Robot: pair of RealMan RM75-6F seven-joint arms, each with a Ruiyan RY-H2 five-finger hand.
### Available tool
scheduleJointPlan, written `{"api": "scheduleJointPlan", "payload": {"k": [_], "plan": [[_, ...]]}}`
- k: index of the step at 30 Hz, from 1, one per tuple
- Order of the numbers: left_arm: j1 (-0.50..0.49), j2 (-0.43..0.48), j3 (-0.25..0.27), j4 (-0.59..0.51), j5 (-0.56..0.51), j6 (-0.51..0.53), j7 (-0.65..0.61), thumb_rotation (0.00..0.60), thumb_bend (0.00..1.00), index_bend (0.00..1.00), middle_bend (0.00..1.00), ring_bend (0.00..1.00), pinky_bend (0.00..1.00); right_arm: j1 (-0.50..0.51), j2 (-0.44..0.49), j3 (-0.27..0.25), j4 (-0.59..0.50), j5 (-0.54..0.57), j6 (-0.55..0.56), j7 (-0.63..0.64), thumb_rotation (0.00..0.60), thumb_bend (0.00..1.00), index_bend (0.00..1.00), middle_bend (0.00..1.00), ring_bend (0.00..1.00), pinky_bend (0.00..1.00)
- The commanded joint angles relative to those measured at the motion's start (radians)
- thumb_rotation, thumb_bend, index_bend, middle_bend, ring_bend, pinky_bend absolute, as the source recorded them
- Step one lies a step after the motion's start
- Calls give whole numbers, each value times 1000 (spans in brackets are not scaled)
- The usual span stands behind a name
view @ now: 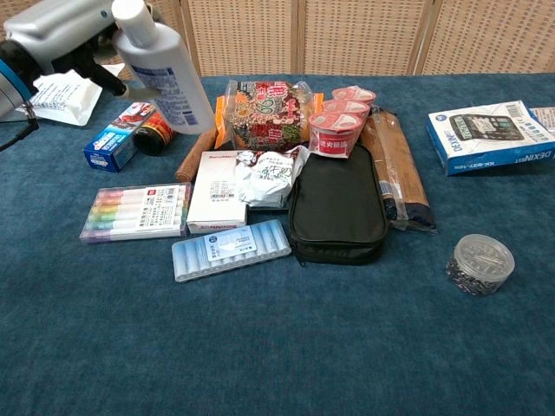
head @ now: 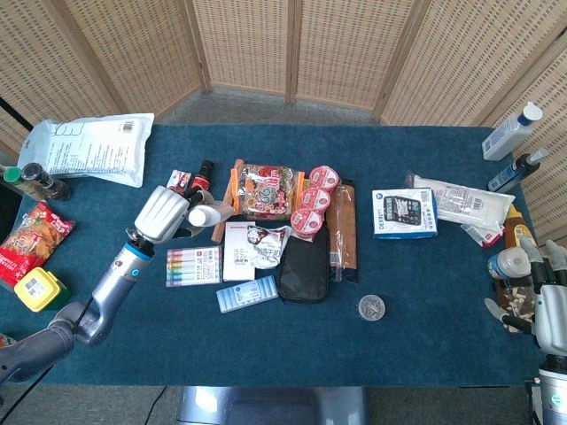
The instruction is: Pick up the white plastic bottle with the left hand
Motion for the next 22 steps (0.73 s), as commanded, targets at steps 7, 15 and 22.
{"api": "scheduleJointPlan", "payload": {"k": [7,15,22], "plan": [[53,165,-78,-266,-12,150,-30,600,572,871,939,1000,925,-1,-1,-4,14,-10,-2,23,600,0,0,190,0,0],[119,333,-147,-540,-12,270,-27,600,567,870,940,1000,923,5,-16,-12,32,-19,-17,46,600,0,0,191,0,0],[147,397,-172,-614,-11,298,-35,600,564,868,940,1000,917,9,-22,-13,29,-18,-24,43,600,0,0,190,0,0]]}}
